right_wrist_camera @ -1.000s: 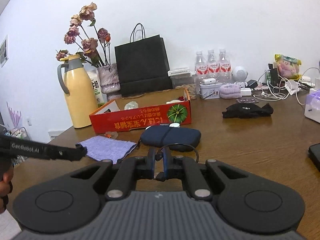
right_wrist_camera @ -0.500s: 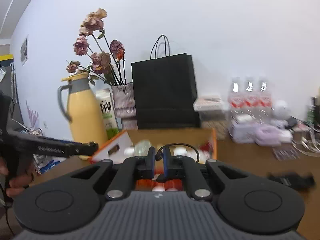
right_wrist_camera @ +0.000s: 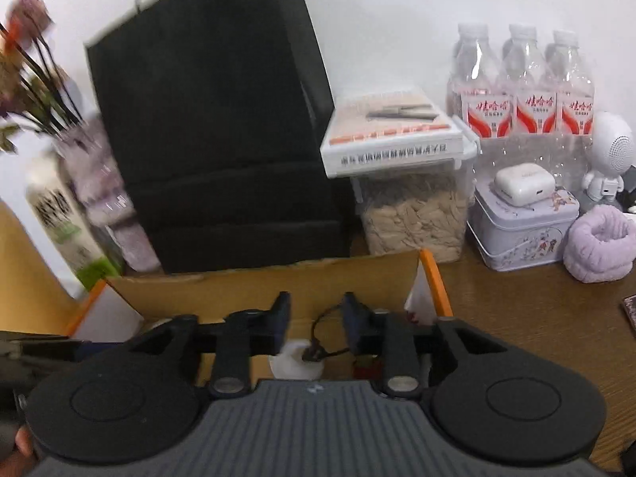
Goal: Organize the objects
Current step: 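Carry both black cables into the cardboard box and open both tools, then withdraw both open tools from the cardboard box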
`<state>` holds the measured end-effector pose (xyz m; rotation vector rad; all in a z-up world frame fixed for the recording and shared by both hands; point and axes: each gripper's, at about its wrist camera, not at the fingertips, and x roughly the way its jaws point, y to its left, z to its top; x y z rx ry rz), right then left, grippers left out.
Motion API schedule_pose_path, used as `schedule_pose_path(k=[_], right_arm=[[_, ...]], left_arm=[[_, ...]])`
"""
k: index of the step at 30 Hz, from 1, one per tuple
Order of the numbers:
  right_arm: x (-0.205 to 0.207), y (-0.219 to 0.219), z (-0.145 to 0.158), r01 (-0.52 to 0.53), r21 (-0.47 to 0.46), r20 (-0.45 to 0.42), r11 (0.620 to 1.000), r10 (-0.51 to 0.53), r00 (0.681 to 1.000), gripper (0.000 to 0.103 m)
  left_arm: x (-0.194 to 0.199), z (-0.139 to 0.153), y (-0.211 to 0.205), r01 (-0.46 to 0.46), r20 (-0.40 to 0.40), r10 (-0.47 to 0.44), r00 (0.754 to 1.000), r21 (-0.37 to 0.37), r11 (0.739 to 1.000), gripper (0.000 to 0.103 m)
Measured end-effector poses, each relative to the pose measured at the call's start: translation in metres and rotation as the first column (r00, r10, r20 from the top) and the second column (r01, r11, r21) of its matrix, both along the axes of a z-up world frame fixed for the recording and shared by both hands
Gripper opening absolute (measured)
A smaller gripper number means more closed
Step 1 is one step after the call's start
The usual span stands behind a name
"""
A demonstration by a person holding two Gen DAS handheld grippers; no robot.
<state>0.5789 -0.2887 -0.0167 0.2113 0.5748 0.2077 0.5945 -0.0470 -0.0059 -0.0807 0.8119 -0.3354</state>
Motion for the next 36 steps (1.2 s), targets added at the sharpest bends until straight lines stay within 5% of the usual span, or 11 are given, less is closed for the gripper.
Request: schedule_pose_path(k=[8,12,14,18,24,28,31,36], right_arm=[[-0.084,-0.002,0.054,-0.081,-0.035,0.145,0.996,0.086,0.986,0.063],[-0.162,0.008,0.07,-0.128,-0.134,0.214,0.983,0.155,0.964,0.09],[-0.201,0.014,0.072,-0.129,-0.171,0.228,0.977,0.167,0.959,0.093],[-0.287,0.019,0.072,-0.118,-0.183,0.271,0.976,0.166,0.948,0.103],[-0.412,0.002,0.047,-0.146,0.003,0.279,0.989,0.14,0.95,0.103],[-0.446,0.016,0.029,-0.135,-0.113,0.232,0.984,0.159,0.96,0.103],[-0.457,0.02,0.016,-0.131,-0.107,0.209,0.986,0.151,0.966,0.103],[-0.479,0.028,-0.006,-0.117,-0.186,0.193,0.976,0.153,0.969,0.103]], left_arm=[[-0.082,0.06,0.005,0.055,0.154,-0.055,0.987,0.007,0.998,0.077],[-0.165,0.087,0.02,0.076,0.326,-0.076,0.942,0.012,0.997,0.087],[-0.204,0.09,0.034,0.047,0.368,-0.043,0.929,-0.001,0.999,0.09],[-0.273,0.086,0.065,0.006,0.356,0.004,0.934,-0.029,1.0,0.09],[-0.364,0.047,0.092,-0.23,0.308,0.205,0.929,0.047,0.972,0.09],[-0.406,0.025,0.096,-0.234,0.238,0.219,0.946,0.036,0.972,0.09],[-0.419,0.019,0.093,-0.307,0.238,0.279,0.93,0.09,0.948,0.089],[-0.435,0.024,0.082,-0.29,0.275,0.25,0.928,0.113,0.95,0.09]])
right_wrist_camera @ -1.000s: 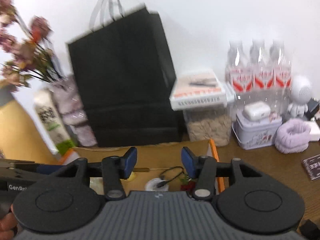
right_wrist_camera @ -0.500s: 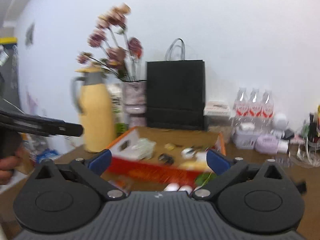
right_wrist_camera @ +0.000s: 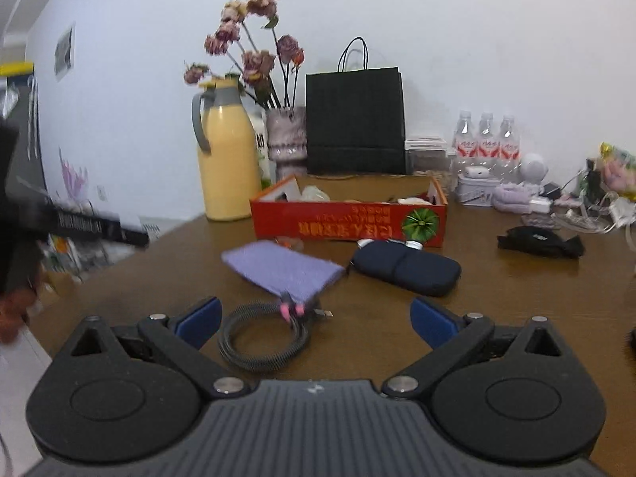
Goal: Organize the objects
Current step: 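Withdraw both open tools from the cardboard box, then grasp the small white object with the left tool while the right tool grasps the orange figurine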
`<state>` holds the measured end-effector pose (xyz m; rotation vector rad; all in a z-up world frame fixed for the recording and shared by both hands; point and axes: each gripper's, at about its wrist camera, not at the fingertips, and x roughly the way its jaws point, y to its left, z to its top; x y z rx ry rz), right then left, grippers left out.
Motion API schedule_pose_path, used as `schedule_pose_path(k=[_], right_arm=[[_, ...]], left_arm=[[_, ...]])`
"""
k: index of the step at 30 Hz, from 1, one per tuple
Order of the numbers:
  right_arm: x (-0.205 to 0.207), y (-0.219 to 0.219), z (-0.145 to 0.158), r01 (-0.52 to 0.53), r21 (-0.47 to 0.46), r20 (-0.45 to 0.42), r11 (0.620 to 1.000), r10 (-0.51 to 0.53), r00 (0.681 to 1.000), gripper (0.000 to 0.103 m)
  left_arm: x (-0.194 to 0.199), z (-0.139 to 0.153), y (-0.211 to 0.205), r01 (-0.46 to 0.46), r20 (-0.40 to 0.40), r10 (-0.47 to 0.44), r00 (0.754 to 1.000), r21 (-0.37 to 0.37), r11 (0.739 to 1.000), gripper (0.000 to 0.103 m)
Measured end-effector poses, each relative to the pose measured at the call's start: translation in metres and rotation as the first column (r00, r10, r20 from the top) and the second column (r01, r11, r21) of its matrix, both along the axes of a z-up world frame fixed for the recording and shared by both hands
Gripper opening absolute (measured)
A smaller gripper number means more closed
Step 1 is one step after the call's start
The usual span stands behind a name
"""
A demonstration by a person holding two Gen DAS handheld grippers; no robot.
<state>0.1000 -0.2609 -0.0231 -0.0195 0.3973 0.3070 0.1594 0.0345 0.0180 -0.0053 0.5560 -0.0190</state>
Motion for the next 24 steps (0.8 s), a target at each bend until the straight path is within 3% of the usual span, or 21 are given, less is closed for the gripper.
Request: schedule_pose_path(k=[4,14,19,22,24], right_arm=[[0.007,-0.002,-0.014,-0.027,0.033,-0.066,0.999,0.03,0.997,0.103],[0.058,0.053,-0.031,-0.114,-0.043,-0.126,0.993,0.108,0.986,0.103],[0.099,0.077,-0.038,-0.083,-0.122,-0.128,0.989,0.068,0.989,0.103],[0.116,0.072,-0.039,-0.038,-0.091,-0.128,0.995,0.027,0.991,0.103],[0.125,0.068,-0.039,-0.018,-0.06,-0.139,0.998,0.009,0.99,0.102]], left_arm=[[-0.005,-0.01,-0.002,0.01,-0.011,-0.01,1.0,-0.002,1.0,0.09],[0.02,-0.059,0.007,0.072,-0.109,-0.074,0.991,-0.016,0.997,0.09],[0.067,-0.061,0.02,0.065,-0.045,-0.064,0.997,0.014,0.998,0.088],[0.107,-0.061,0.032,0.056,-0.029,-0.054,0.998,0.049,0.997,0.081],[0.136,-0.063,0.039,0.043,-0.038,-0.043,0.998,0.021,0.999,0.075]])
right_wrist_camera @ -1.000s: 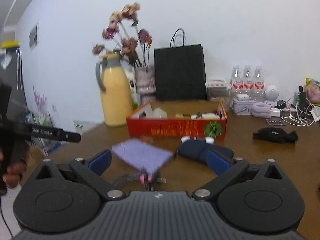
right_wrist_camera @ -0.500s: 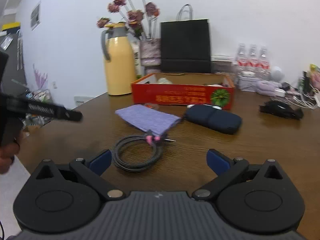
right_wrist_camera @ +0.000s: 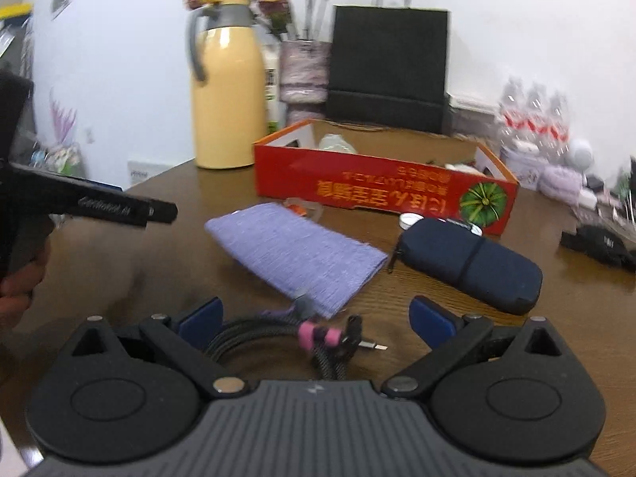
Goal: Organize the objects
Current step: 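Grasp the small white object with the left tool while the right tool grasps the orange figurine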
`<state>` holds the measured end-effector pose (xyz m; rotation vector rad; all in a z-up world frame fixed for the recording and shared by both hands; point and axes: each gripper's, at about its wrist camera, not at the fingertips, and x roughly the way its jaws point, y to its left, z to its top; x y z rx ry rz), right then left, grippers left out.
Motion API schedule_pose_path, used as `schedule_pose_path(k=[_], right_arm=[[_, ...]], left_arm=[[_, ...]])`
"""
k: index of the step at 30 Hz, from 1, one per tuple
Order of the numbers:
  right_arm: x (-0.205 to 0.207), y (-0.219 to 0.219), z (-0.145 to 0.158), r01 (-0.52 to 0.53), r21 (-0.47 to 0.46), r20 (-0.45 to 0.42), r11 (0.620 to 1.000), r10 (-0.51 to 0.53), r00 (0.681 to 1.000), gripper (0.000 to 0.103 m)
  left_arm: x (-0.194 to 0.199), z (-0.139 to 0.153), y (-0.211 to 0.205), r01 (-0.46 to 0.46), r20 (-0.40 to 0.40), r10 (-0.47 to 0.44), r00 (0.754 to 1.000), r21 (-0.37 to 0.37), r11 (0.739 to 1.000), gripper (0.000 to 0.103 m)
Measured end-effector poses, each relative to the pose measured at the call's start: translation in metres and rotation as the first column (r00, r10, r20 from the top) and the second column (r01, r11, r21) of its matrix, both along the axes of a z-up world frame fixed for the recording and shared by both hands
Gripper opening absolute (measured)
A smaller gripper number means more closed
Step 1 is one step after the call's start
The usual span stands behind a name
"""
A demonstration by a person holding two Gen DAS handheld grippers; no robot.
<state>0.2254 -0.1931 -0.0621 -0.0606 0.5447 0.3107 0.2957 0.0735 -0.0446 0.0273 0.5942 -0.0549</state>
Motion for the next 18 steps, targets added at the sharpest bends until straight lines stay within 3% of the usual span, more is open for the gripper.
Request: schedule_pose_path(k=[2,4,7,10,14,17,18], right_arm=[[0.008,0.0,0.0,0.002,-0.01,0.003,1.0,-0.002,1.0,0.102],[0.019,-0.001,0.001,0.016,-0.036,0.013,0.999,-0.015,1.0,0.102],[0.038,-0.009,0.007,0.024,-0.013,0.01,1.0,-0.024,1.0,0.102],[0.066,-0.014,0.019,-0.016,0.028,0.006,0.999,0.016,1.0,0.1],[0.111,0.0,0.031,-0.118,0.017,-0.017,0.993,0.118,0.993,0.077],[0.143,0.013,0.027,-0.149,-0.018,-0.044,0.989,0.148,0.988,0.061],[0.153,0.016,0.025,-0.156,-0.013,-0.062,0.988,0.155,0.986,0.057]], left_arm=[[0.02,-0.004,-0.004,0.047,-0.027,-0.048,0.999,-0.03,0.998,0.072],[0.026,-0.009,-0.018,0.098,-0.03,-0.098,0.995,-0.003,0.995,0.075],[0.016,-0.018,-0.043,0.171,-0.033,-0.169,0.985,0.071,0.983,0.075],[0.002,-0.021,-0.055,0.248,-0.055,-0.246,0.968,0.051,0.967,0.075],[-0.004,-0.008,-0.053,0.359,0.003,-0.359,0.933,0.014,0.933,0.081],[0.021,-0.003,-0.044,0.339,0.015,-0.339,0.941,-0.014,0.941,0.079],[0.031,-0.005,-0.042,0.319,0.0,-0.319,0.948,-0.001,0.948,0.073]])
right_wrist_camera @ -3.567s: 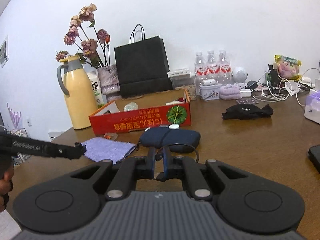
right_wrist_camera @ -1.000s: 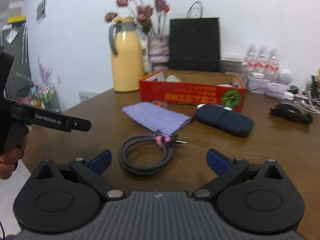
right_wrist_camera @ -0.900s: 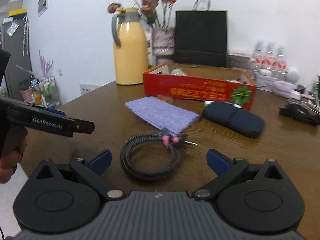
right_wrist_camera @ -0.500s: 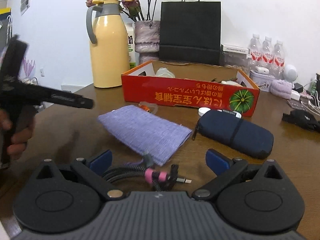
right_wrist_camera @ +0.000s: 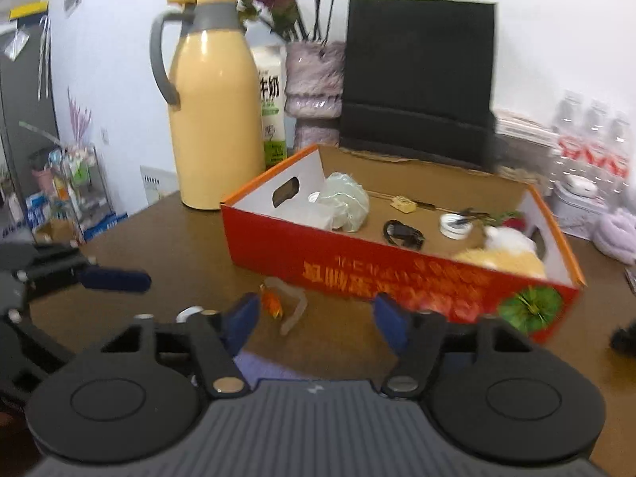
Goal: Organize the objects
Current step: 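Grasp the small white object with the left tool while the right tool grasps the orange figurine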
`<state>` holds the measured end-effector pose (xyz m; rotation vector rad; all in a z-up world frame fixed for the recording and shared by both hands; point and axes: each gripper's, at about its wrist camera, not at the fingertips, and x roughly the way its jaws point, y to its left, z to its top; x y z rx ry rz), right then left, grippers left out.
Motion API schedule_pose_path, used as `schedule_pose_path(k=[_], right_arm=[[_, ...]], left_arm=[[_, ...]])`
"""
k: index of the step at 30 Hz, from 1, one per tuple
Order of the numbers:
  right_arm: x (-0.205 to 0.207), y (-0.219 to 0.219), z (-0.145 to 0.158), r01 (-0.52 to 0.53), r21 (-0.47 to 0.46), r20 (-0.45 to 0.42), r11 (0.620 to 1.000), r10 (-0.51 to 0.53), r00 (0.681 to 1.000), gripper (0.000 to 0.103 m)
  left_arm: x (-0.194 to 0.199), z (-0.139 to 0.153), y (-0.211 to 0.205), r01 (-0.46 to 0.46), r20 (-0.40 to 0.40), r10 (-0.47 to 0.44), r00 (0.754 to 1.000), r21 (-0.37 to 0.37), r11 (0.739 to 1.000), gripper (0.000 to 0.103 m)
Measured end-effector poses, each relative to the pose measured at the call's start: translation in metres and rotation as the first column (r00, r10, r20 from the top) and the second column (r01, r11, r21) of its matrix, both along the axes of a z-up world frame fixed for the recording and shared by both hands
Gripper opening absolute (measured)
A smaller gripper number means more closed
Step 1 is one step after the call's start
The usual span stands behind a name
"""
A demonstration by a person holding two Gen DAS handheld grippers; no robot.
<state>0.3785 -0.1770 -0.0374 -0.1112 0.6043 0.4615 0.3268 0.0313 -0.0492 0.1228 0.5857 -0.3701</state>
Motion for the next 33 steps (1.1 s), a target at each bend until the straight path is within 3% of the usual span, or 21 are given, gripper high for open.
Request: schedule_pose_path(k=[2,4,6,8,9,13,16,19,24,29,33], right_arm=[[0.015,0.006,-0.006,-0.01,-0.004,-0.036,1.0,0.01,0.999,0.052],[0.021,0.015,-0.014,-0.028,-0.016,-0.049,0.999,0.027,0.998,0.052],[0.021,0.024,-0.021,-0.046,-0.033,-0.047,0.998,0.044,0.998,0.05],[0.021,0.034,-0.026,-0.083,-0.036,-0.043,0.996,0.081,0.996,0.048],[0.023,0.04,-0.028,-0.105,-0.042,-0.046,0.994,0.103,0.994,0.046],[0.034,0.059,-0.038,-0.145,-0.082,-0.095,0.986,0.137,0.986,0.012],[0.014,0.058,-0.028,-0.152,-0.095,-0.069,0.984,0.146,0.987,0.012],[-0.031,0.041,0.0,-0.129,-0.092,0.018,0.987,0.131,0.991,0.012],[-0.122,-0.015,0.037,-0.039,0.039,0.096,0.998,0.035,0.995,0.012],[-0.197,-0.069,0.036,0.101,0.135,0.091,0.986,-0.114,0.989,0.012],[-0.225,-0.094,0.039,0.131,0.136,0.118,0.982,-0.148,0.982,0.012]], left_arm=[[0.013,-0.007,0.004,-0.014,-0.028,0.015,1.0,0.024,1.0,0.063],[0.021,-0.016,0.01,-0.004,-0.088,0.004,0.996,-0.003,1.0,0.059],[0.025,-0.021,0.013,-0.013,-0.127,0.011,0.992,-0.015,1.0,0.039],[0.023,-0.023,0.014,-0.012,-0.119,0.012,0.993,-0.002,1.0,0.027],[0.022,-0.023,0.015,-0.007,-0.12,0.007,0.993,-0.001,1.0,0.027],[0.019,-0.023,0.014,-0.023,-0.107,0.022,0.994,-0.006,1.0,0.027],[0.011,-0.015,0.017,-0.076,-0.085,0.076,0.993,0.002,0.997,0.026],[-0.019,0.004,0.024,-0.109,-0.037,0.107,0.994,-0.043,0.993,0.027],[-0.089,0.029,0.031,-0.181,0.018,0.183,0.983,-0.078,0.98,0.027],[-0.147,0.048,0.02,-0.174,0.043,0.176,0.983,-0.051,0.983,0.027],[-0.159,0.058,0.004,-0.16,0.044,0.16,0.986,-0.019,0.987,0.027]])
